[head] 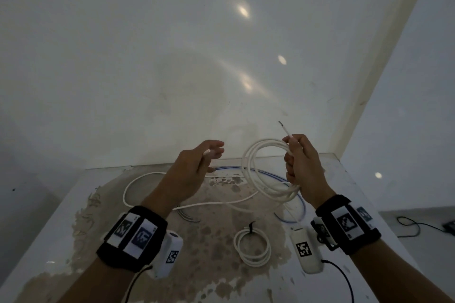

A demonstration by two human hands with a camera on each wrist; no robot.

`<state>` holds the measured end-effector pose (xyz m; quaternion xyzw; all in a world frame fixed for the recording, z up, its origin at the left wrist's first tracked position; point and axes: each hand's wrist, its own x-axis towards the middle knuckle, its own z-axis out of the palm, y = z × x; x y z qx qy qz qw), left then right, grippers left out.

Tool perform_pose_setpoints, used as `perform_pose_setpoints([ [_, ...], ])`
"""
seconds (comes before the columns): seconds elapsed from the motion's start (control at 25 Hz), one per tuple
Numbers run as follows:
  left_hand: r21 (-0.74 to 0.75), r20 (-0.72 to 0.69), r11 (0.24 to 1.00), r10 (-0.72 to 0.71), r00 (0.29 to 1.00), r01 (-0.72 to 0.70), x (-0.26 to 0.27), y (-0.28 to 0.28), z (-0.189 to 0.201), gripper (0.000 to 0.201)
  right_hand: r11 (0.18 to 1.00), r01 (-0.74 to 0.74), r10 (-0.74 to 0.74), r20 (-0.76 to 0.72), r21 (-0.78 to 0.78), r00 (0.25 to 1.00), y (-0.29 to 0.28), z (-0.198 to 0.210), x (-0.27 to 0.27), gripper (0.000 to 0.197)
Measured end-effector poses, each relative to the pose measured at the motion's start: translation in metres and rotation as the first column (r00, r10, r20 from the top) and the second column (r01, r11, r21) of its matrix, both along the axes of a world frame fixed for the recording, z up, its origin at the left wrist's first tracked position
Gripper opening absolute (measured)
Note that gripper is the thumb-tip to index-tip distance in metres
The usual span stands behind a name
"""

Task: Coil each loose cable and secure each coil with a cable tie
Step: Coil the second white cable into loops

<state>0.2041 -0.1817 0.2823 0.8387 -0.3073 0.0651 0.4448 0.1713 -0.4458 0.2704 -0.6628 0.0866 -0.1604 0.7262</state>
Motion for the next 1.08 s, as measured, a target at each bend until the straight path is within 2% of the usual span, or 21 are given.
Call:
perform_pose_setpoints([
  [0.04,0.100,0.098,0.990,0.085,0.992,-0.095,0.002,-0.002,0.008,0.031,0.999,-0.035,0.036,0.010,-0.025,0.999,0.000,-0.001,-0.001,0.027],
  [0.12,0.307,0.345,0.884,0.243,0.907,-0.354,0.011,-0.002,0.021,0.037,0.992,-0.097,0.099,0.026,-0.076,0.995,0.000,-0.003,-0.006,0.031],
  [0.16,0.335,0.412,0.828,0.299,0.860,-0.449,0.016,-0.001,0.025,0.041,0.988,-0.119,0.123,0.034,-0.102,0.992,0.000,-0.004,-0.008,0.032],
  [0.2,0.326,0.398,0.816,0.339,0.852,-0.477,0.020,-0.002,0.030,0.041,0.982,-0.137,0.143,0.039,-0.130,0.989,0.001,-0.004,-0.010,0.033],
  [0.24,0.282,0.313,0.853,0.349,0.883,-0.438,0.024,-0.004,0.034,0.035,0.976,-0.153,0.161,0.038,-0.156,0.986,0.003,-0.004,-0.013,0.034],
  [0.32,0.144,0.059,0.950,0.271,0.961,-0.277,0.033,-0.009,0.043,0.017,0.958,-0.196,0.206,0.025,-0.210,0.978,0.007,-0.005,-0.018,0.034],
  [0.4,0.102,-0.086,0.984,0.152,0.985,-0.143,0.042,-0.014,0.052,0.024,0.924,-0.237,0.250,0.008,-0.299,0.968,0.013,-0.005,-0.022,0.032],
  [0.48,0.141,-0.071,0.988,0.078,0.994,-0.068,0.045,-0.019,0.059,0.031,0.866,-0.262,0.293,0.009,-0.426,0.956,0.019,-0.005,-0.023,0.027],
  [0.64,0.024,-0.154,0.998,-0.062,0.986,0.066,0.032,-0.034,0.064,0.034,0.715,-0.324,0.410,-0.005,-0.619,0.912,0.027,-0.012,-0.017,0.022],
  [0.8,0.200,-0.052,0.968,-0.144,0.988,0.151,0.021,-0.054,0.059,0.036,0.630,-0.349,0.454,-0.035,-0.694,0.890,0.038,-0.009,-0.012,0.027],
  [0.88,0.290,-0.160,0.928,-0.194,0.968,0.234,0.020,-0.060,0.054,0.037,0.634,-0.363,0.457,-0.048,-0.683,0.888,0.044,-0.002,-0.011,0.043],
  [0.96,0.313,-0.290,0.908,-0.188,0.938,0.278,0.018,-0.062,0.050,0.040,0.707,-0.387,0.426,-0.081,-0.592,0.901,0.048,0.010,-0.013,0.063],
  [1.08,0.147,-0.466,0.958,-0.151,0.872,0.244,0.007,-0.062,0.054,0.048,0.816,-0.454,0.410,-0.197,-0.358,0.891,0.051,0.026,-0.019,0.063],
])
